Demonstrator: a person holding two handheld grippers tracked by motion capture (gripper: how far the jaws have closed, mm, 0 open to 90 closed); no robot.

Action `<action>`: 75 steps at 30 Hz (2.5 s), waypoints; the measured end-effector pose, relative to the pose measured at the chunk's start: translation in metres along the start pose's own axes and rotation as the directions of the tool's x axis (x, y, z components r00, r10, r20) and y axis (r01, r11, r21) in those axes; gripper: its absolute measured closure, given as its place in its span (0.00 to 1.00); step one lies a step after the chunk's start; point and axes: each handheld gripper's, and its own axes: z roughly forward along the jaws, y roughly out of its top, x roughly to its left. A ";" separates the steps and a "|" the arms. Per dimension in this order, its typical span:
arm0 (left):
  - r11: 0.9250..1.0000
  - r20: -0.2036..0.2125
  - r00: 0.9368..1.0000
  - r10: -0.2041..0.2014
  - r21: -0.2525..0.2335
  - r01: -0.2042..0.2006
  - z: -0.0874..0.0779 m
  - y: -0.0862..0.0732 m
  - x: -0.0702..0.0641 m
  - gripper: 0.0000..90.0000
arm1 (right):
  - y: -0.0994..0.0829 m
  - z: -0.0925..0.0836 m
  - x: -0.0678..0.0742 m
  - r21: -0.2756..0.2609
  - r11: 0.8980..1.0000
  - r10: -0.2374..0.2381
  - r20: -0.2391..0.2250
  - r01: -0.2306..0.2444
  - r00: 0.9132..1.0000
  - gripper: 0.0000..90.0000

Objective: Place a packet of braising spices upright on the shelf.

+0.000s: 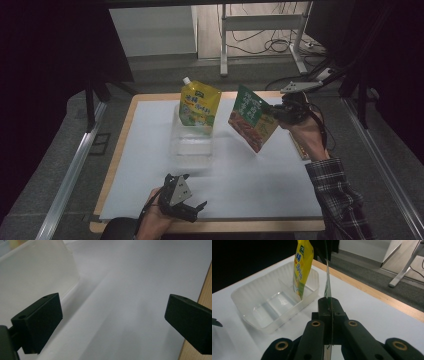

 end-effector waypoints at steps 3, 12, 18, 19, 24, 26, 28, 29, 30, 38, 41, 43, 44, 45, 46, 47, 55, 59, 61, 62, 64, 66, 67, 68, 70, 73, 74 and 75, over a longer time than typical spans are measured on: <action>1.000 -0.001 1.000 0.000 0.000 0.000 0.000 0.000 0.000 0.01 | 0.002 -0.003 -0.002 -0.008 1.000 0.000 0.001 0.000 1.000 0.99; 1.000 -0.004 1.000 0.004 0.001 -0.004 -0.001 0.000 0.001 0.01 | 0.009 -0.008 -0.001 -0.027 1.000 -0.001 -0.041 0.000 0.999 0.99; 1.000 -0.004 1.000 0.004 -0.002 -0.004 -0.001 0.000 0.001 0.01 | 0.016 -0.010 0.005 -0.037 0.999 -0.013 -0.070 0.011 0.997 0.99; 1.000 -0.004 1.000 0.004 -0.003 -0.004 -0.001 0.000 0.001 0.01 | 0.018 -0.009 0.006 -0.039 0.999 -0.016 -0.075 0.013 0.997 0.99; 1.000 -0.004 1.000 0.005 -0.003 -0.005 -0.001 0.000 0.001 0.01 | 0.024 -0.008 0.010 -0.046 0.999 -0.021 -0.103 0.016 0.994 0.99; 1.000 -0.004 1.000 0.006 -0.003 -0.006 -0.001 0.000 0.001 0.01 | 0.026 -0.007 0.011 -0.045 0.999 -0.021 -0.113 0.016 0.993 0.99; 1.000 -0.004 1.000 0.006 -0.002 -0.006 -0.002 0.000 0.001 0.01 | 0.028 -0.005 0.013 -0.045 0.999 -0.020 -0.124 0.015 0.992 0.99; 1.000 -0.005 1.000 0.001 -0.007 -0.001 -0.001 0.000 0.001 0.01 | 0.029 -0.004 0.014 -0.048 0.999 -0.022 -0.130 0.016 0.991 0.99; 1.000 -0.005 1.000 -0.001 -0.009 0.001 -0.001 0.000 0.001 0.01 | 0.029 -0.003 0.015 -0.049 0.999 -0.021 -0.137 0.014 0.990 0.99; 1.000 -0.006 1.000 -0.002 -0.011 0.002 -0.002 0.000 0.001 0.01 | 0.037 0.005 0.022 -0.055 0.998 -0.026 -0.171 0.016 0.985 0.99; 1.000 -0.008 1.000 0.003 -0.010 -0.004 -0.002 0.000 0.001 0.01 | 0.042 0.007 0.024 -0.059 0.998 -0.031 -0.180 0.021 0.983 0.99; 1.000 -0.009 1.000 0.004 -0.009 -0.004 -0.003 0.000 0.001 0.01 | 0.045 0.008 0.027 -0.063 0.998 -0.034 -0.188 0.023 0.982 0.99; 1.000 -0.009 1.000 0.004 -0.010 -0.004 -0.003 0.000 0.001 0.01 | 0.047 0.009 0.027 -0.063 0.998 -0.034 -0.190 0.023 0.981 0.99; 1.000 -0.009 1.000 0.004 -0.009 -0.004 -0.003 0.001 0.001 0.01 | 0.048 0.010 0.028 -0.065 0.998 -0.037 -0.192 0.024 0.981 0.99; 1.000 -0.009 1.000 0.004 -0.009 -0.004 -0.003 0.001 0.001 0.01 | 0.049 0.011 0.029 -0.064 0.998 -0.040 -0.193 0.028 0.980 0.99; 1.000 -0.009 1.000 0.004 -0.010 -0.004 -0.003 0.000 0.001 0.01 | 0.050 0.012 0.030 -0.063 0.998 -0.041 -0.196 0.029 0.980 0.99; 1.000 -0.009 1.000 0.006 -0.007 -0.006 -0.003 0.000 0.001 0.01 | 0.058 0.027 0.036 -0.059 0.998 -0.051 -0.220 0.038 0.974 0.99; 1.000 -0.007 1.000 0.001 -0.012 -0.001 -0.003 0.000 0.002 0.01 | 0.063 0.035 0.039 -0.053 0.998 -0.057 -0.228 0.047 0.972 0.99; 1.000 -0.008 1.000 -0.001 -0.016 0.001 -0.004 0.000 0.002 0.01 | 0.065 0.039 0.041 -0.052 0.998 -0.059 -0.232 0.048 0.971 0.99; 1.000 -0.008 1.000 -0.001 -0.015 0.001 -0.004 0.000 0.002 0.01 | 0.067 0.041 0.042 -0.052 0.997 -0.060 -0.234 0.049 0.970 0.99; 1.000 -0.008 1.000 0.006 -0.012 -0.006 -0.004 0.000 0.003 0.01 | 0.069 0.045 0.043 -0.052 0.997 -0.060 -0.240 0.049 0.969 0.99; 1.000 -0.006 1.000 -0.002 -0.020 0.002 -0.004 0.000 0.002 0.01 | 0.071 0.049 0.045 -0.055 0.997 -0.060 -0.244 0.048 0.968 0.99; 1.000 -0.004 1.000 -0.003 -0.021 0.003 -0.004 0.000 0.003 0.01 | 0.072 0.051 0.045 -0.055 0.997 -0.059 -0.248 0.047 0.967 0.99; 1.000 0.000 1.000 -0.005 -0.025 0.005 -0.004 0.000 0.003 0.01 | 0.073 0.054 0.046 -0.056 0.997 -0.059 -0.252 0.046 0.966 0.99; 0.999 0.013 1.000 -0.007 -0.037 0.008 -0.005 0.001 0.003 0.01 | 0.075 0.058 0.048 -0.056 0.997 -0.060 -0.257 0.047 0.965 0.99; 0.999 0.023 1.000 -0.003 -0.046 0.004 -0.005 0.001 0.002 0.01 | 0.078 0.067 0.051 -0.052 0.997 -0.062 -0.263 0.050 0.963 0.99; 0.999 0.025 1.000 -0.002 -0.045 0.003 -0.005 0.001 0.002 0.01 | 0.079 0.070 0.052 -0.049 0.997 -0.063 -0.266 0.051 0.962 0.99; 0.999 0.028 1.000 -0.001 -0.045 0.002 -0.005 0.001 0.002 0.01 | 0.080 0.072 0.053 -0.049 0.997 -0.063 -0.267 0.052 0.962 0.99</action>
